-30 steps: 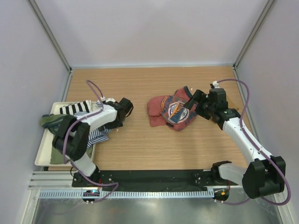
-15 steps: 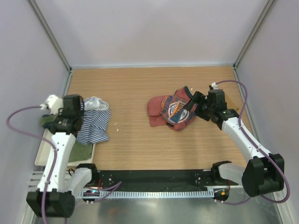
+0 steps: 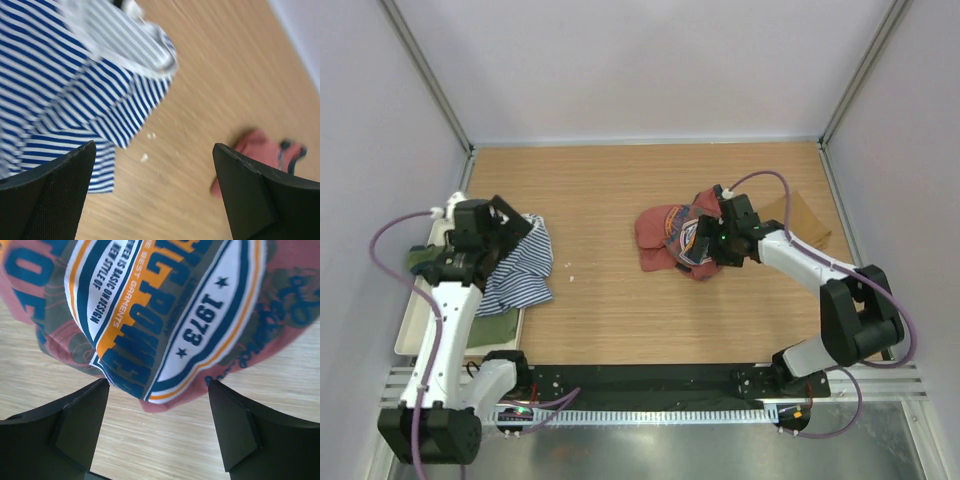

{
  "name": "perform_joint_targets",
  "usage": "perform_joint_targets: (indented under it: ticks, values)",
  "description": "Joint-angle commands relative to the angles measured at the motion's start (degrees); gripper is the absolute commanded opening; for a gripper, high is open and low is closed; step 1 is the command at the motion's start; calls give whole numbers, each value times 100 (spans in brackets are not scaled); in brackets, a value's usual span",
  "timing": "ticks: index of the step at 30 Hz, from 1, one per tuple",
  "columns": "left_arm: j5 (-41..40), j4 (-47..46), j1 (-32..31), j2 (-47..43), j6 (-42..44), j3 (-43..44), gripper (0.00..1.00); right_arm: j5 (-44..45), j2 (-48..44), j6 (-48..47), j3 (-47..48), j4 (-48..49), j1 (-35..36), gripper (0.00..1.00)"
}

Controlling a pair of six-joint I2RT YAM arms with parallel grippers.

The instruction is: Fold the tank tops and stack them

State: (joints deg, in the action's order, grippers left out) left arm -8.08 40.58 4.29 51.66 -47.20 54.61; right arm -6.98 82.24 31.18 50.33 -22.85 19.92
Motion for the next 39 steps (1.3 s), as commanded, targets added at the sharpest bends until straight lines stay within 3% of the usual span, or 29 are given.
perform_joint_targets:
  ticks: [1,2,5,6,9,11,12,13,14,15,17,20,23,24,30,39]
  values:
    - [-42,-383,-1190,388,387,207,99,618,344,-279,504,-88,433,83]
    - [-289,-410,-1794,485,396,243,100,645,641,-331,679,-140,529,81]
    - [-292,-568,-2248,968,352,375,100,881,1257,-542,1048,-368,968,62]
    - [-195,-647,-2284,1091,343,427,100,952,1382,-612,1337,-621,1118,46]
    - [-27,-744,-2372,1530,378,472,100,1156,1594,-850,1892,-1080,2031,9]
    - [25,-797,-2381,1707,404,463,100,780,1410,-1060,1911,-951,2506,3]
    - [69,-867,-2389,1751,413,428,100,134,983,-1087,1815,-819,2595,4]
    - [165,-902,-2424,1812,439,419,100,-108,752,-1096,1701,-678,2639,12]
    - [227,-937,-2451,1830,483,410,100,-189,498,-1027,1482,-520,2622,31]
    - [306,-1016,-2486,1856,623,384,100,359,164,-991,1419,-571,2613,72]
    - [412,-1087,-2652,1961,791,375,100,933,-5,-956,1427,-929,2422,84]
    - [455,-1218,-2767,2172,835,314,100,962,12,-938,1393,-1230,1834,82]
    - [605,-1394,-2820,2435,861,252,100,1199,38,-693,1121,-1196,1289,66]
    - [605,-1403,-2855,2498,896,252,100,1252,38,-579,1041,-1152,1164,64]
    - [1042,-1780,-2943,2621,1081,121,99,1376,257,-393,724,-757,382,65]
    - [1388,-2379,-3040,3077,1187,-21,100,1086,1205,-253,1014,-247,91,68]
